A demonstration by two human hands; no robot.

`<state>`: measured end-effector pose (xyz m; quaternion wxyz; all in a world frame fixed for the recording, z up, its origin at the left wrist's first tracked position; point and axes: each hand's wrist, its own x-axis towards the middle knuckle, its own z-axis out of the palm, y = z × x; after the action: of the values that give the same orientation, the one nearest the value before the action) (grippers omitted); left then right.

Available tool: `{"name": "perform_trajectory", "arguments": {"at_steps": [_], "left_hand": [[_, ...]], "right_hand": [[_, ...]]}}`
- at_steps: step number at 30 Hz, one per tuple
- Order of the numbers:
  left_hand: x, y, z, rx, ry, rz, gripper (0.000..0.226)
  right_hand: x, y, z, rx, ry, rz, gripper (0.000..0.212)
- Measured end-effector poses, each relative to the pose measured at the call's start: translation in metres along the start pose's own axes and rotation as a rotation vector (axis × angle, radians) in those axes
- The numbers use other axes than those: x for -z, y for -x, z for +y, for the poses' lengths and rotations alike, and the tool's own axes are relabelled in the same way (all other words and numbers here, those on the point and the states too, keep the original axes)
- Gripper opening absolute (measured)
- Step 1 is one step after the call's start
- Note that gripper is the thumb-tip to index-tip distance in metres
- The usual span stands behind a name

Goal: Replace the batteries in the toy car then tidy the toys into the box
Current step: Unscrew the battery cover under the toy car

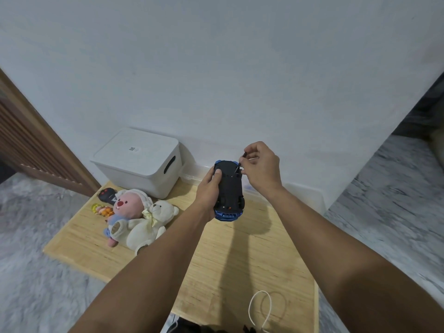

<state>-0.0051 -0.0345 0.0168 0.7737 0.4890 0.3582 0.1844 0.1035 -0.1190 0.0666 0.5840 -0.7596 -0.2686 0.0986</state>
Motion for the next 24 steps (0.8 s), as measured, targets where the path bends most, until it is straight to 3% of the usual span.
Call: {"name": "perform_trajectory", "arguments": {"at_steps": [10,24], "left_hand": [[-0.0006,-0.0023,-0.0007,0.08,-0.036,0.071,0.038],[-0.0035,-0.0003,0.0024,0.06,-0.025,0.07,0.036]], "right_hand": [[0.0021,0.0028,-0.0033,0.043,0.024,-0.009,0.016],[0.0014,0.0015,-0.0046,0.063,0.024,0.003,0.016]]}}
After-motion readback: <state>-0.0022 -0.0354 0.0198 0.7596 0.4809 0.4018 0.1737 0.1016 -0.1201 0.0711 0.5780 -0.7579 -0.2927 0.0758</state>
